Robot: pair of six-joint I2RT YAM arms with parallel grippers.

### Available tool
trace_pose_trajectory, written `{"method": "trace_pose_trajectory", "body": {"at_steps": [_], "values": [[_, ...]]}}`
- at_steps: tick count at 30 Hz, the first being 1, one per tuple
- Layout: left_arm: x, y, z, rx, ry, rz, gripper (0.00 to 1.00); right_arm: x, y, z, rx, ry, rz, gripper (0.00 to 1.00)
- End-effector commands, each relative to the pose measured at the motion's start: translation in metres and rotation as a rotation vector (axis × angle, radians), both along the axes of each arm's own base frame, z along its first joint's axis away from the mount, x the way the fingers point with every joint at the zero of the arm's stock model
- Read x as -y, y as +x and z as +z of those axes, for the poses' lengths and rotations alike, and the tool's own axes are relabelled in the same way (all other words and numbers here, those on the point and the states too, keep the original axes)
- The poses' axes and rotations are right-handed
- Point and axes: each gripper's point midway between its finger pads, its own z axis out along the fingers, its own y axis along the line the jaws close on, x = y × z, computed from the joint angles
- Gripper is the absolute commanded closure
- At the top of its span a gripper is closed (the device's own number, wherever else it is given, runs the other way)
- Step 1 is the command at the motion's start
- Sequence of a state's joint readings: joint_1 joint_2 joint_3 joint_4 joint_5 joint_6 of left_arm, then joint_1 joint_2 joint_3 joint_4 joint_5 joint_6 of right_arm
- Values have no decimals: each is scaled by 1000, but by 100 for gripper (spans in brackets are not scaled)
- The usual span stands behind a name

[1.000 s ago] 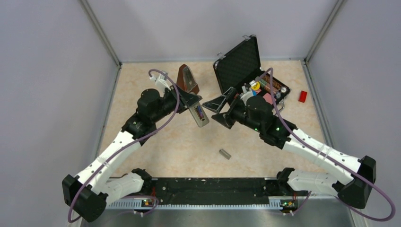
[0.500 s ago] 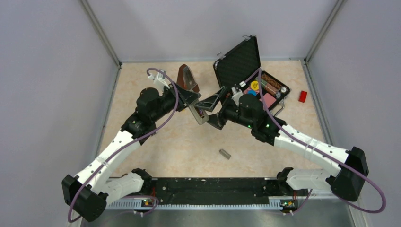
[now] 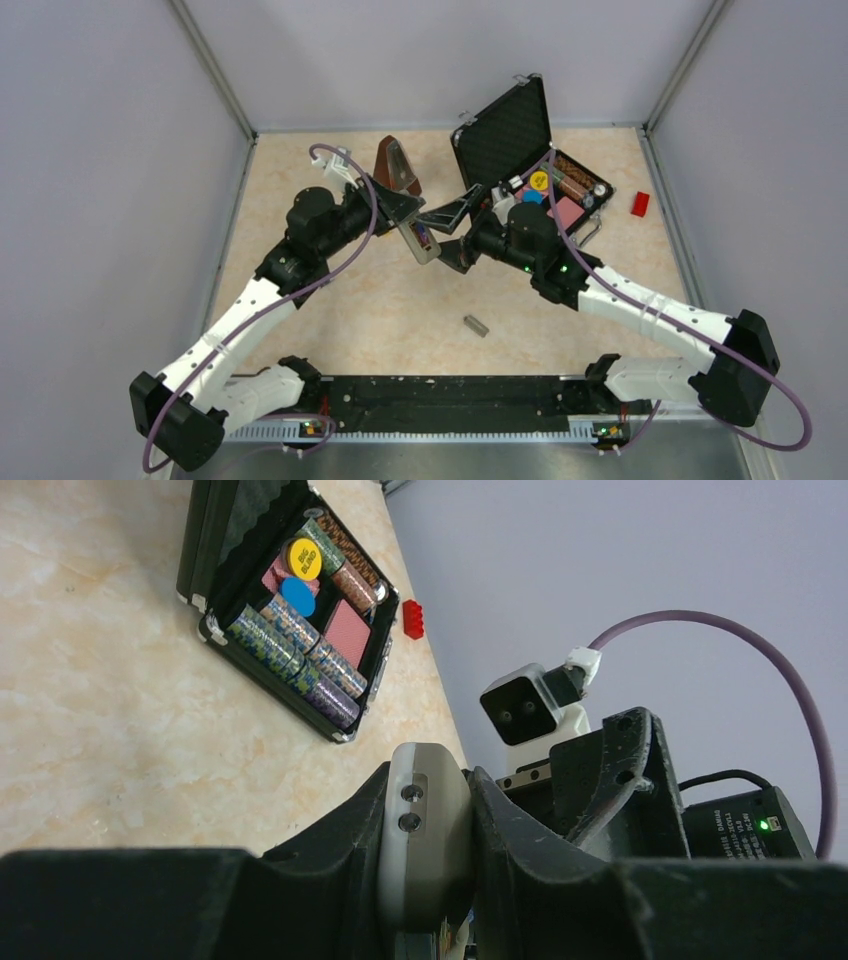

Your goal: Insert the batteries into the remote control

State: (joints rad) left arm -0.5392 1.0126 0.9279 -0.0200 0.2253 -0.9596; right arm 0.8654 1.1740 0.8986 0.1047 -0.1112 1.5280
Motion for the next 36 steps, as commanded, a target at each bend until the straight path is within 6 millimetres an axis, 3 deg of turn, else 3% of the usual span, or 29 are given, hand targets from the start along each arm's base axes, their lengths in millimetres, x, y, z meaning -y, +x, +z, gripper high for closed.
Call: {"method": "trace_pose_trajectory", "body": {"at_steps": [1,6,17,27,36], "values": [[1,-12,23,126,-32,-45,100,2,4,28,40,100,-6,14],[0,-19,22,153,-29,-64,100,-3,4,23,27,98,20,25],[4,-25,23,169,-28,-112,100,-8,3,24,35,110,43,18],[1,-21,23,135,-25,-77,100,-9,2,21,36,116,50,41],[-1,-19,29,76,-24,-53,100,-10,0,21,65,115,66,50]]}}
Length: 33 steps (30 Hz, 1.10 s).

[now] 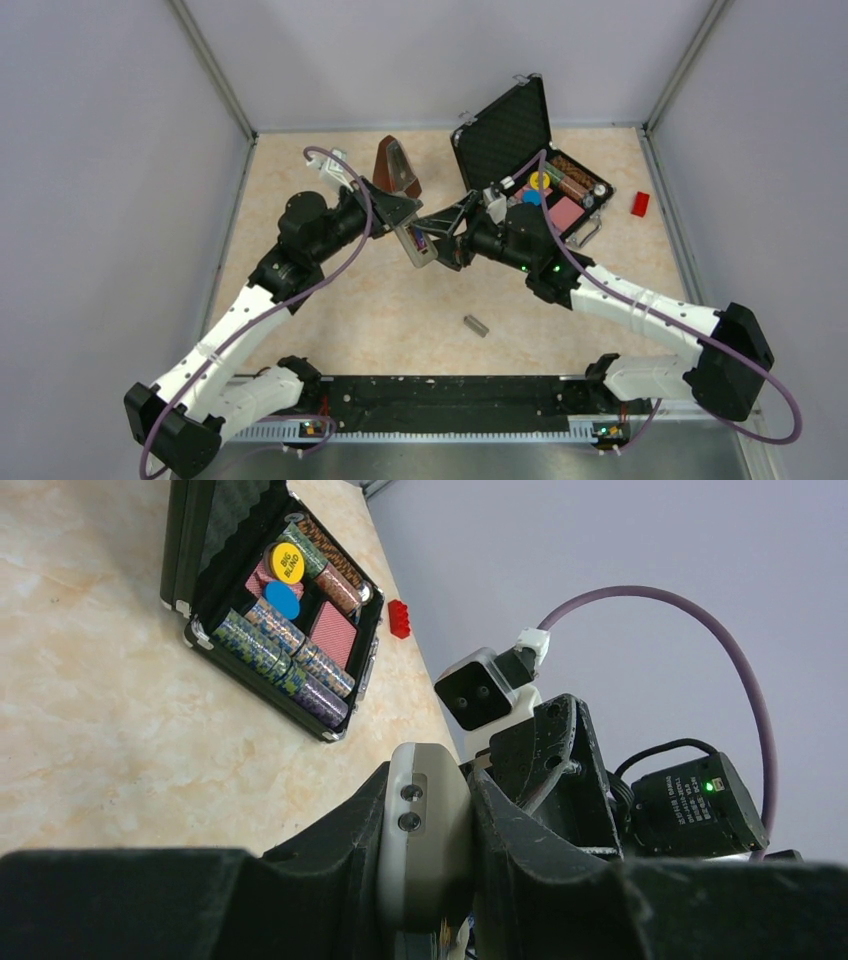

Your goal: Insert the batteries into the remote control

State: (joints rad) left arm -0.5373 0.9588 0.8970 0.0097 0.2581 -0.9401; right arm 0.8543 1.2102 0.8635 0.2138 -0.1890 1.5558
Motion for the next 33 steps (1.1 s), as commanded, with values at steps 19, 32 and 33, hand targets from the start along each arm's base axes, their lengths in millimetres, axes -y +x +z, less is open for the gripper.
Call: {"method": "trace_pose_trajectory", "body": {"at_steps": [19,32,33], "values": [[-3,-20,78,-55,-231,-25,100,-8,0,22,121,25,55,67],[-26,-21,106,-84,-401,45,100,-4,-4,10,145,-35,67,71],[-28,-22,108,-87,-423,47,100,-3,-3,9,155,-49,64,71]]}}
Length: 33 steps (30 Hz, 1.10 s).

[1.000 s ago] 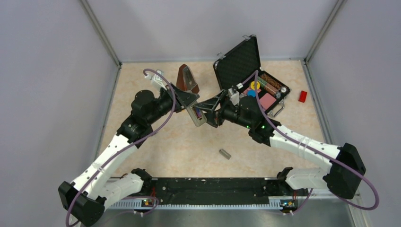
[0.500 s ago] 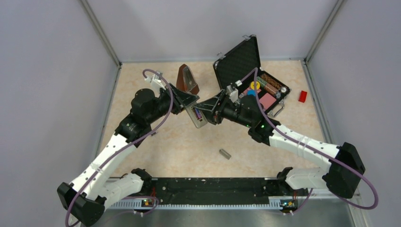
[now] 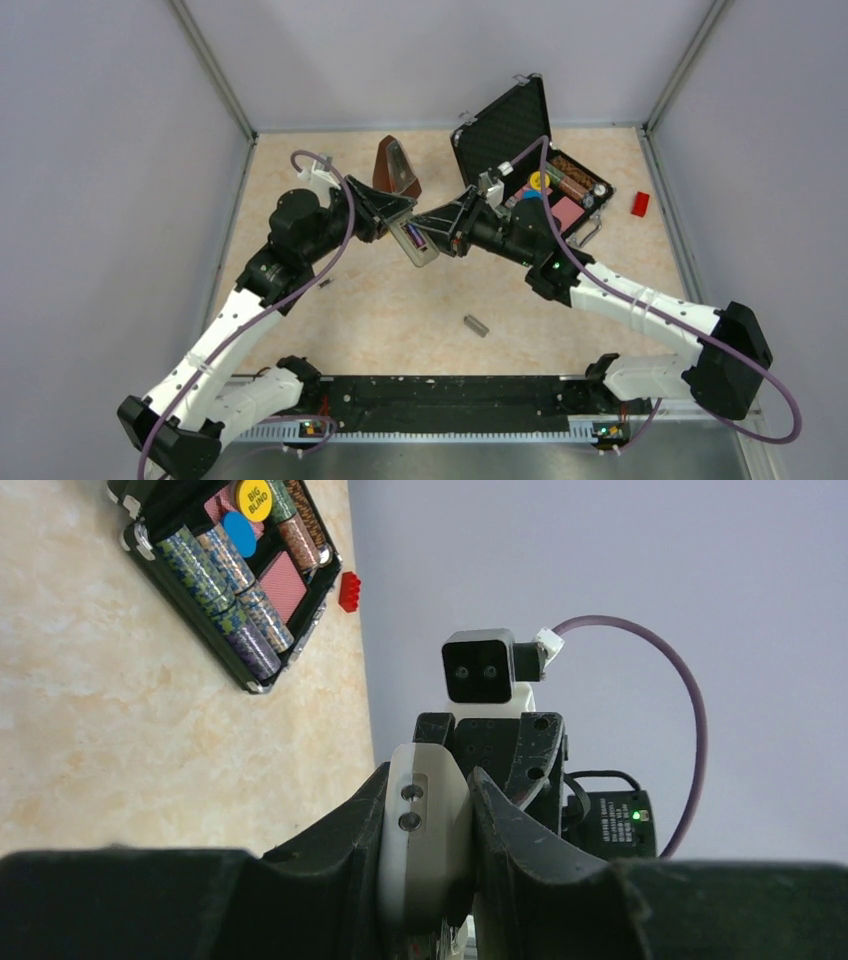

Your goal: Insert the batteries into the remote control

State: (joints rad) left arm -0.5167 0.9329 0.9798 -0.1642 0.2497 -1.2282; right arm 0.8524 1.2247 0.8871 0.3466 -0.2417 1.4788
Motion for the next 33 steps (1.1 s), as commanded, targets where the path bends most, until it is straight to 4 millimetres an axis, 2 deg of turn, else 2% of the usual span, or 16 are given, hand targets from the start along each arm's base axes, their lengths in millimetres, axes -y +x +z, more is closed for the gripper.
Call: {"method": "trace_pose_trajectory", "body": {"at_steps": [1,9,14,16,19,21,23,27,29,31,33], "values": [[-21,-13,90,160,-267,46,100,4,2,-26,13,-134,-6,71],[-21,-11,89,129,-317,33,100,12,7,-26,105,-250,-39,71],[-24,-9,80,163,-244,57,100,18,9,-3,179,-247,-69,69],[-25,-11,77,216,-196,57,100,21,7,16,221,-222,-73,59],[-20,-15,66,335,-48,7,100,30,4,42,297,-184,-102,35],[-17,-16,51,357,47,-31,100,37,2,54,371,-184,-124,23],[-15,-19,40,387,121,-71,100,42,2,59,443,-210,-139,17],[-17,-26,35,450,236,-113,100,49,4,53,541,-310,-146,16],[-28,-23,33,457,311,-67,100,52,9,37,549,-398,-142,18],[-52,-11,26,420,410,67,100,54,20,12,531,-518,-146,23],[-85,-1,13,337,523,225,100,50,30,-16,522,-627,-124,28]]}}
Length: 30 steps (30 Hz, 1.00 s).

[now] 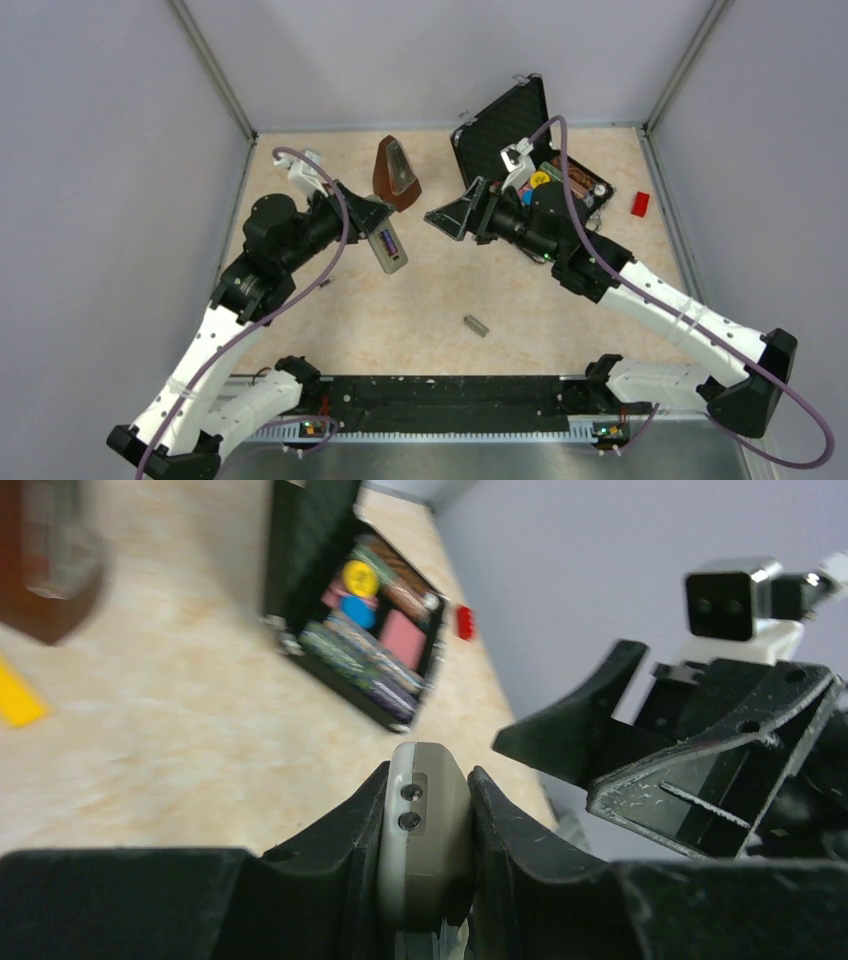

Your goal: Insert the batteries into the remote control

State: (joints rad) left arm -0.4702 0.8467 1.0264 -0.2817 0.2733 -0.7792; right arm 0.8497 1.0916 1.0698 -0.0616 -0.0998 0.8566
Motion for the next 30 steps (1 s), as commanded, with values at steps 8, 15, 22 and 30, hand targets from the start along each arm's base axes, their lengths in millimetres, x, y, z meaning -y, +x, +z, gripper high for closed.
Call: {"method": "trace_pose_trajectory", "body": {"at_steps": [8,15,22,30], "values": [[-169,3,-12,-41,365,814,100,-82,35,-129,178,-563,188,39],[-240,-43,13,-18,385,1111,100,-182,22,-206,454,-755,501,29],[-279,-84,41,32,345,1247,100,-237,30,-239,648,-789,564,29],[-285,-101,60,72,264,1240,100,-265,37,-273,880,-778,621,29]]}}
